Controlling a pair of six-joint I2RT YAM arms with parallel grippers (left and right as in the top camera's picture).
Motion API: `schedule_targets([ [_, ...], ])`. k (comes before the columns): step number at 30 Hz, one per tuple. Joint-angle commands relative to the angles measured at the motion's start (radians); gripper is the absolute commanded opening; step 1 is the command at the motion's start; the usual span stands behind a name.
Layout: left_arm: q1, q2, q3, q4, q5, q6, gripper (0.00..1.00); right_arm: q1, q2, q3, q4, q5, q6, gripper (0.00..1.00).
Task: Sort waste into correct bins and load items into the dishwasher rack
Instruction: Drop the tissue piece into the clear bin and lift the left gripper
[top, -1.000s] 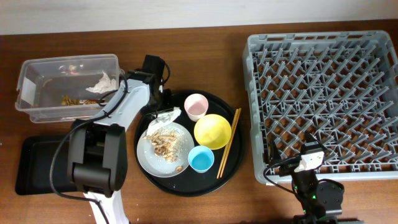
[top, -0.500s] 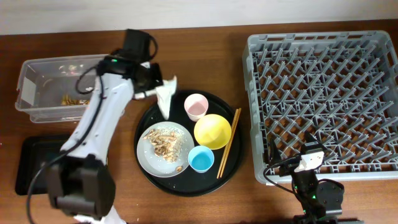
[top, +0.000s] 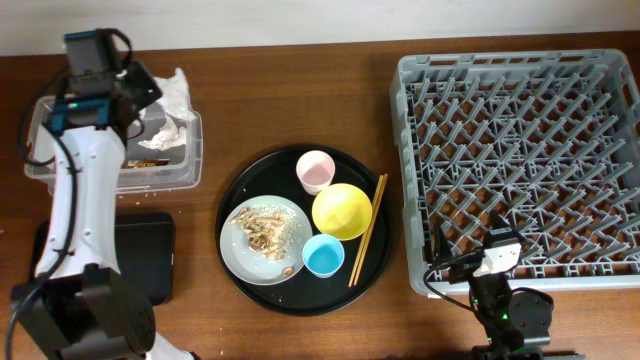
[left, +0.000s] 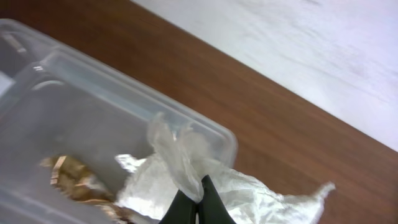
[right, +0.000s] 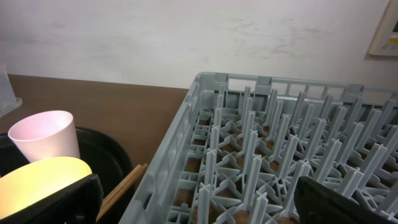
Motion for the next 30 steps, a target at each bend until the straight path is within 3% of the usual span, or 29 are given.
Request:
schedule_targets([
  [1, 0.071, -0.02, 0.009, -0.02, 0.0, -0.002, 0.01, 0.006, -0.006, -0.009, 0.0, 0.005, 0.0, 0.99],
  [5, 0.118, -0.009, 0.009, -0.036, 0.001, -0.002, 0.01, 0.006, -0.006, -0.009, 0.0, 0.005, 0.0, 0.99],
  [7, 0.126, -0.008, 0.009, -0.039, 0.002, -0.002, 0.46, 0.006, -0.006, -0.009, 0.0, 0.005, 0.0, 0.99],
  [9, 0.126, -0.008, 0.009, -0.04, 0.002, -0.002, 0.66, 0.006, -0.006, -0.009, 0.0, 0.005, 0.0, 0.99],
  [10, 0.126, -0.008, 0.009, -0.045, 0.002, -0.002, 0.87, 0.006, -0.006, -0.009, 0.0, 0.005, 0.0, 0.99],
  [11, 0.126, -0.008, 0.009, -0.058, 0.005, -0.002, 0.99, 0.006, -0.006, -0.009, 0.0, 0.005, 0.0, 0.99],
  [15, 0.126, -0.008, 0.009, -0.126, 0.1, -0.002, 0.99, 0.006, -0.006, -0.009, 0.0, 0.005, 0.0, 0.99],
  [20, 0.112, -0.008, 0.009, -0.303, 0.345, 0.006, 0.99, 0.006, -0.006, -0.009, 0.0, 0.005, 0.0, 0.99],
  [23, 0.062, -0.008, 0.009, -0.378, 0.347, 0.113, 0.99, 0.006, -0.006, -0.009, 0.0, 0.005, 0.0, 0.99],
  [30, -0.129, -0.008, 0.009, -0.491, 0.346, 0.119, 0.98, 0.006, -0.006, -0.009, 0.0, 0.005, 0.0, 0.99],
])
